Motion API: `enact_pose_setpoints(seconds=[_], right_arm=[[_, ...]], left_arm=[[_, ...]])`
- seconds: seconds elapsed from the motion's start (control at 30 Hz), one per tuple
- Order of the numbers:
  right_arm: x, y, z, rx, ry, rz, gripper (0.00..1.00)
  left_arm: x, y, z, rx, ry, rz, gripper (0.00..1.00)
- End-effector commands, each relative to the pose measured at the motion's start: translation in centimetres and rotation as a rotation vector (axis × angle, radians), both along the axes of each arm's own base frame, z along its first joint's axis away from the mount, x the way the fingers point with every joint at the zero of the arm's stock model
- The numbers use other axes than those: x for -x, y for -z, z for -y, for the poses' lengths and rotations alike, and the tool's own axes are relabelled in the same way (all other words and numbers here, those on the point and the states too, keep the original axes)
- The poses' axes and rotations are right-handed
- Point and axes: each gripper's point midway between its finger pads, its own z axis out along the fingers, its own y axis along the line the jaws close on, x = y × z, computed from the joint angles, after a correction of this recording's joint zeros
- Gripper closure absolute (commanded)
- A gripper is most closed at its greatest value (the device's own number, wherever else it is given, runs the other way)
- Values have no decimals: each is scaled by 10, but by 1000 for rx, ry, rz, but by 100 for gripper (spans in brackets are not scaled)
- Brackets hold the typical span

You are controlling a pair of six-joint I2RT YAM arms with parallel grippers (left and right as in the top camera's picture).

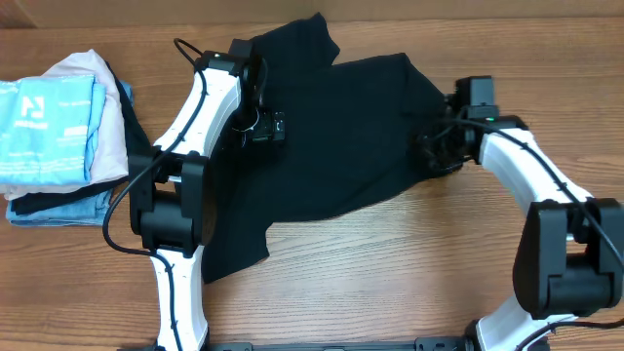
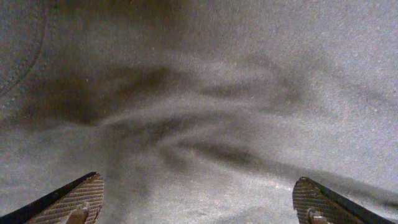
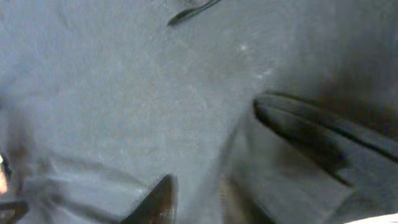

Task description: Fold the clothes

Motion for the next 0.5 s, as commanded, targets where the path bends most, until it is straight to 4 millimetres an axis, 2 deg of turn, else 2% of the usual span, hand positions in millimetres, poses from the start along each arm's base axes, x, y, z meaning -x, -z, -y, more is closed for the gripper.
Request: enact_pose_setpoints(seconds=[0.0, 0.07, 0.13, 0.17, 0.23, 0.37, 0.47], right_arm=[[-13, -12, 2, 104, -4, 85, 55], [-15, -28, 11, 84, -7, 93, 55], [-8, -40, 29, 76, -2, 76, 54], [7, -38, 51, 77, 35, 16, 53], [22, -24, 66, 74, 46, -53, 56], [28, 10, 62, 74, -31, -72, 66], [27, 21, 55, 49, -77, -29, 71]], left_arm=[[-5, -3, -3, -13, 9, 13, 0], [-3, -3, -4, -15, 10, 6, 0], [-2, -3, -4, -16, 17, 2, 0], [-2, -3, -4, -15, 16, 5, 0], [-3, -3, -4, -15, 16, 8, 0], [-2, -3, -4, -16, 16, 2, 0], [0, -3, -5, -18, 16, -5, 0]])
